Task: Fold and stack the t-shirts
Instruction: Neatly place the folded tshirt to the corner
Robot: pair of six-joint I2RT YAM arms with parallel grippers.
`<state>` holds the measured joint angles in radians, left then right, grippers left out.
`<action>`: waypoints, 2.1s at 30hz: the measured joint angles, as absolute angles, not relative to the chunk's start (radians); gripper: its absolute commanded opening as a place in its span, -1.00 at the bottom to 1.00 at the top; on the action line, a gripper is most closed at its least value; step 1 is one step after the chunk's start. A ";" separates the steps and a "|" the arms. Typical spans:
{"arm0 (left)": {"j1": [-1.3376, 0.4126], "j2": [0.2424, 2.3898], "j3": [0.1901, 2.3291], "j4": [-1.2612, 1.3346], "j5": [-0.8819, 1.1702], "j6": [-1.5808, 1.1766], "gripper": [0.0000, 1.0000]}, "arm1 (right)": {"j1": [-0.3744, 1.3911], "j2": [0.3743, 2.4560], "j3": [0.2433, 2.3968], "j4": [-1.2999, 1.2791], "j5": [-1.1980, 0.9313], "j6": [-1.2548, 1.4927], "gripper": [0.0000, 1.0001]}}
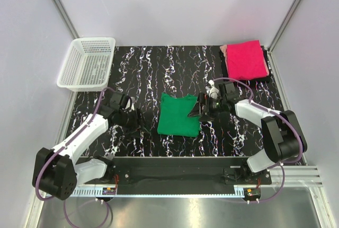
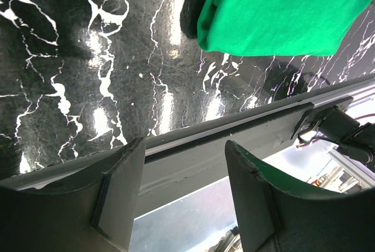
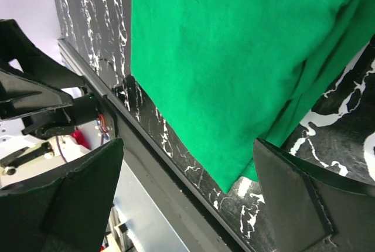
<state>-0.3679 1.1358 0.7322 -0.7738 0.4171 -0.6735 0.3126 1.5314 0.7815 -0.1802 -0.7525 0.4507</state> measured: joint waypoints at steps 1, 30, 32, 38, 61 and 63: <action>-0.368 1.136 0.734 -0.777 0.414 -0.673 0.22 | 0.313 1.531 0.782 -0.183 -0.750 0.444 0.97; -0.368 1.200 0.769 -0.793 0.403 -0.654 0.21 | 0.294 1.740 0.907 -0.328 -0.733 0.373 1.00; -0.368 1.200 0.769 -0.794 0.401 -0.655 0.22 | 0.294 1.750 0.907 -0.307 -0.752 0.381 0.99; -0.369 1.248 0.816 -0.826 0.339 -0.654 0.24 | 0.294 1.774 0.902 -0.252 -0.802 0.398 0.99; -0.282 1.674 1.029 -0.653 0.394 -0.697 0.28 | 0.292 1.789 0.876 -0.183 -0.864 0.417 0.99; -0.273 1.675 1.004 -0.607 0.446 -0.698 0.27 | 0.292 1.790 0.875 -0.181 -0.865 0.417 0.99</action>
<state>-0.2726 1.6749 1.0039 -0.6067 0.4461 -0.6975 0.2916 1.7897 0.8753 -0.1814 -0.8654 0.4171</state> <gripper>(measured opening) 0.638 0.993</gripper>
